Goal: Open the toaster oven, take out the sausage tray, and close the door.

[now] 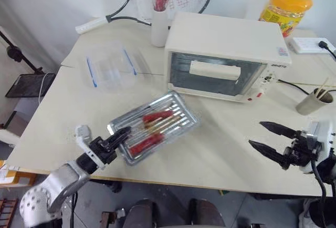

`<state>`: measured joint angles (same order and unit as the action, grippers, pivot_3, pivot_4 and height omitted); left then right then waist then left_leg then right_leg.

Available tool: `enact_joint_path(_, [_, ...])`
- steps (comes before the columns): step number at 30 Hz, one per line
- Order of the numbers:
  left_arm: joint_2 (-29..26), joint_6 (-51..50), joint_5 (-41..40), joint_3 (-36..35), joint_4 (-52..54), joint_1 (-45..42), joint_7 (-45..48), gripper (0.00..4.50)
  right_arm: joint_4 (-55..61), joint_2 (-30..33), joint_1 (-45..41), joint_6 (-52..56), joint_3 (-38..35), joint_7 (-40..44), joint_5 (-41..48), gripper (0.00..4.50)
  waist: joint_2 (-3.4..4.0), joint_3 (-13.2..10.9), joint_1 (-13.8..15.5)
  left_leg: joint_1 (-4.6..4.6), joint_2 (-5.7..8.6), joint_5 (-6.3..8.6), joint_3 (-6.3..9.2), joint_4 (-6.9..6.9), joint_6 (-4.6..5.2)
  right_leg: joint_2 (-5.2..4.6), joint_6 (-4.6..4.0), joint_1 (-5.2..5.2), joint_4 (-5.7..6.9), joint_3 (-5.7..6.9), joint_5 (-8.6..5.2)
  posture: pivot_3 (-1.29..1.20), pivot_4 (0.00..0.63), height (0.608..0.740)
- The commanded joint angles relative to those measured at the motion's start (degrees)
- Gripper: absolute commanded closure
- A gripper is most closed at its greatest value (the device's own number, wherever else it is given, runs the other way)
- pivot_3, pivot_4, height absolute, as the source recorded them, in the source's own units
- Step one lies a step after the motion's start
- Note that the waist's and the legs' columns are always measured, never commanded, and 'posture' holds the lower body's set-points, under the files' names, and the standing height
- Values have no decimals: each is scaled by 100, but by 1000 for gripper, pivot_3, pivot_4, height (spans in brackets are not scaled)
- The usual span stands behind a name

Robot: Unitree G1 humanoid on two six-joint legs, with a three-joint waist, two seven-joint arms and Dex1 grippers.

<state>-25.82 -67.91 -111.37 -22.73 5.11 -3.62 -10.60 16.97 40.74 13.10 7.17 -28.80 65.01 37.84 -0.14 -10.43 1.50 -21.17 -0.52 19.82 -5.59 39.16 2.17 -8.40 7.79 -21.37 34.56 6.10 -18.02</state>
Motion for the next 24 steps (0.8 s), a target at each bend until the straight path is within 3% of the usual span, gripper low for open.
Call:
enact_joint_path(1, [-384, -557, -163, 506, -684, -587, 384, 4500, 400, -95, 392, -284, -312, 280, 216, 35, 4, 2, 0, 0, -2, 1, 1, 0, -2, 2, -1, -1, 9, 0, 0, 0, 150, 740])
enact_joint_path(7, [-378, -864, -84, 1581, -1874, -1878, 397, 4500, 785, -104, 1072, -230, -545, 361, 367, 35, 4, 2, 16, -6, 8, 2, 3, -4, -1, -6, 1, -5, 17, -2, 1, 0, 150, 740])
enact_joint_path(13, [227, -1086, 1380, 2311, -2801, -2842, 786, 4500, 1233, -385, 1792, -363, -769, 231, 306, 35, 6, 3, 76, -6, 18, 0, 5, -5, 1, -7, 3, -3, 14, 3, 1, 0, 150, 740])
enact_joint_path(20, [795, -1017, 2825, 2376, -3029, -3336, 1469, 4500, 1491, -632, 2203, -513, -751, 81, 223, 35, 28, 17, 205, 2, 39, -9, 5, -8, 8, -22, 19, 7, -15, -13, 10, 0, 150, 740])
enact_joint_path(24, [873, -1029, 3319, 2200, -2843, -3439, 1772, 3327, 1467, -656, 2226, -577, -678, 37, 185, 0, 27, 16, 231, -1, 46, 4, 10, -8, -20, -26, 31, 9, -26, -25, 17, 0, 150, 740])
